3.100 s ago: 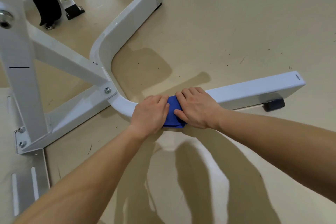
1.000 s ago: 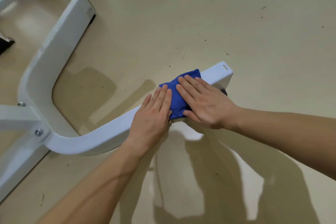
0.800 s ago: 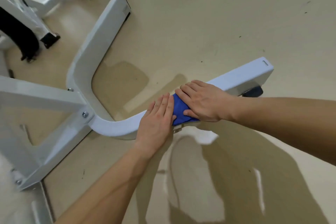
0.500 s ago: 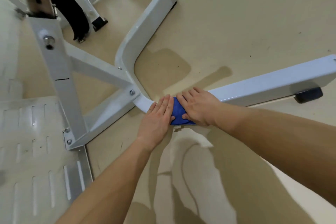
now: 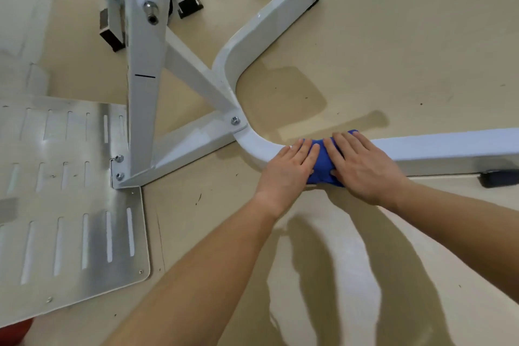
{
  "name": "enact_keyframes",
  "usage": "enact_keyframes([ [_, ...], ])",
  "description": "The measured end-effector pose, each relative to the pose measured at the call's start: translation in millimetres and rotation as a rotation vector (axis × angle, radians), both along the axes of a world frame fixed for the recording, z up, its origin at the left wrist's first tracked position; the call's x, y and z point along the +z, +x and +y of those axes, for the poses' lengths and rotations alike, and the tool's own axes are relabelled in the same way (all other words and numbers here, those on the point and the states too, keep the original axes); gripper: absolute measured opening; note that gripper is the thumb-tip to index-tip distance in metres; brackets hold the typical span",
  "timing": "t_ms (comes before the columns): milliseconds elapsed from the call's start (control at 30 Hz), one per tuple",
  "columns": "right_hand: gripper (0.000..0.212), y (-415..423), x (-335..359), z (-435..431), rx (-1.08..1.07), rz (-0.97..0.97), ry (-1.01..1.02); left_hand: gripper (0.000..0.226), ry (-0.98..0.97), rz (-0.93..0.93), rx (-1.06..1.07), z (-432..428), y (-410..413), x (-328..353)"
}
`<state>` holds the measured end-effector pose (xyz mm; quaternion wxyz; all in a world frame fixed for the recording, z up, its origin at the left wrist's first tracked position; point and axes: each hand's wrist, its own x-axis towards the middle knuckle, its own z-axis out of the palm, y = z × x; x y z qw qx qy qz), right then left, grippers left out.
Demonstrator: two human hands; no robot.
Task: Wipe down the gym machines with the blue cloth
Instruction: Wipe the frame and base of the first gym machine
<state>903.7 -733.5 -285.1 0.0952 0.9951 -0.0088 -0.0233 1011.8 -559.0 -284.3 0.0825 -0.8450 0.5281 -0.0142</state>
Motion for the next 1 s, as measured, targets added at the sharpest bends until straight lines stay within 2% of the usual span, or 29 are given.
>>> enact_keyframes([
  [133,0.067,33.2,0.9,51.6,-0.009,0.032,0.096,0.052,0.065,0.009,0.018,44.0,36.9,-1.2],
  [333,0.065,97.9,0.1,105.3,0.025,0.077,0.189,0.053,-0.029,0.068,0.274,93.7,75.9,3.4],
  [467,0.063,100.4,5.9,105.0,0.012,0.127,0.199,0.038,-0.095,0.12,0.293,87.4,81.7,19.9],
  [533,0.046,94.9,17.5,106.3,0.03,0.036,0.196,0.017,-0.124,0.131,0.281,83.3,79.6,33.0],
  [600,0.018,89.4,33.3,109.0,0.022,-0.053,0.223,0.014,-0.075,0.192,0.321,81.2,72.4,47.4],
  [667,0.011,82.2,51.2,115.9,-0.021,0.078,0.25,0.013,-0.031,0.329,0.412,85.6,57.2,62.6],
  [800,0.016,56.4,97.0,130.0,-0.106,0.274,0.255,0.018,-0.009,0.619,0.563,122.4,17.6,105.0],
  [900,0.014,35.8,146.9,142.1,-0.12,0.41,0.301,0.025,0.194,0.66,0.633,161.9,-4.8,149.6],
  [1000,0.013,13.8,211.9,149.0,-0.138,0.489,0.328,0.039,0.294,0.688,0.68,191.3,-20.3,210.0],
])
